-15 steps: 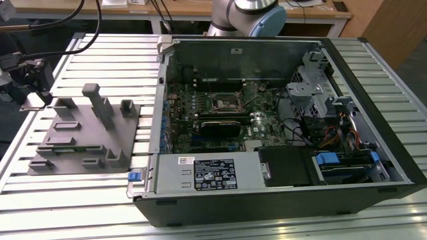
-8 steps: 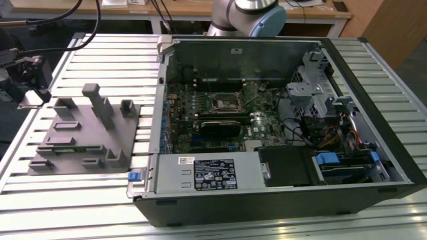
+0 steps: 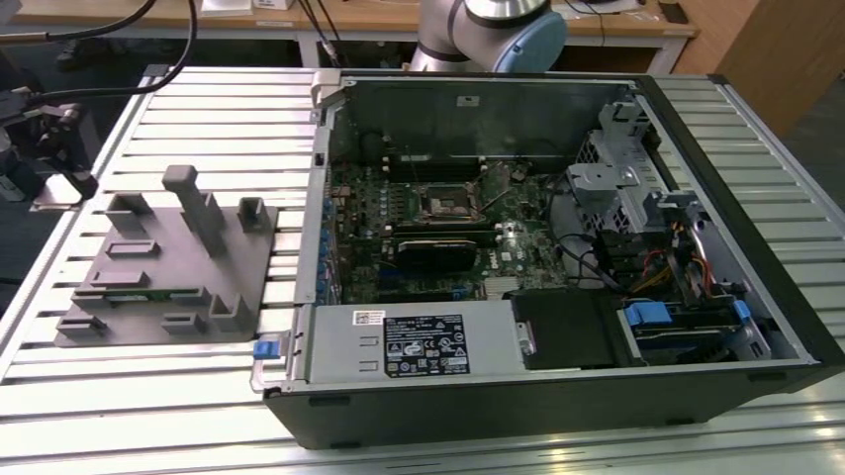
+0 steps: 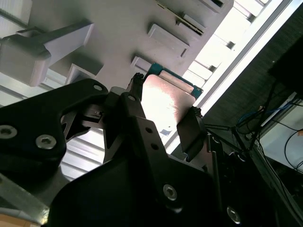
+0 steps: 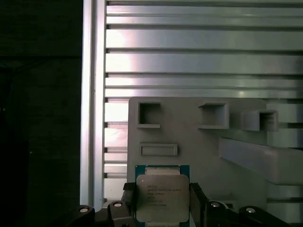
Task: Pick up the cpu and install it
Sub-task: 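Pick up the cpu and move it towards the insertion slot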
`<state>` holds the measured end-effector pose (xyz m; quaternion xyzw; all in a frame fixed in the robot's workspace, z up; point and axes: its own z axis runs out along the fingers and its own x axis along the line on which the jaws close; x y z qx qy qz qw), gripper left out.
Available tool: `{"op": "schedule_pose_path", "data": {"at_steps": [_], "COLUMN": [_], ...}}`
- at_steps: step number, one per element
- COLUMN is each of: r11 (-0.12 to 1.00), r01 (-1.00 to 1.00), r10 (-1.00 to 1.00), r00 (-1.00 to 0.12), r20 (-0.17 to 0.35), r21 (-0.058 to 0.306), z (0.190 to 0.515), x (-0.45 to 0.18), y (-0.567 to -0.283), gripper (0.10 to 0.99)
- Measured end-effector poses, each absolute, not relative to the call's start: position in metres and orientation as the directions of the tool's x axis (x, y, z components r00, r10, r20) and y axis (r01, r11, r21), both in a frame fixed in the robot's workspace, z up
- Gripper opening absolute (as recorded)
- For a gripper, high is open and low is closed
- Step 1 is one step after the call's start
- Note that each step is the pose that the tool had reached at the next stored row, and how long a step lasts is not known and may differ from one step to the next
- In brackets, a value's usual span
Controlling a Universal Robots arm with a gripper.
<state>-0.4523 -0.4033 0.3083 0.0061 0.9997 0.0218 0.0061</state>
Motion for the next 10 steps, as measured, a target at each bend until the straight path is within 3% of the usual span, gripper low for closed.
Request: {"op": "schedule_pose_path", "data": {"at_steps": [10], "r11": [0.999], "r01": [0.012], "r10": [0.012], "r00": [-1.0], "r20": [-0.012], "r21": [0.044], "z": [0.3164], "x": [-0.4523], "y": [-0.4032], "gripper": [0.541]}}
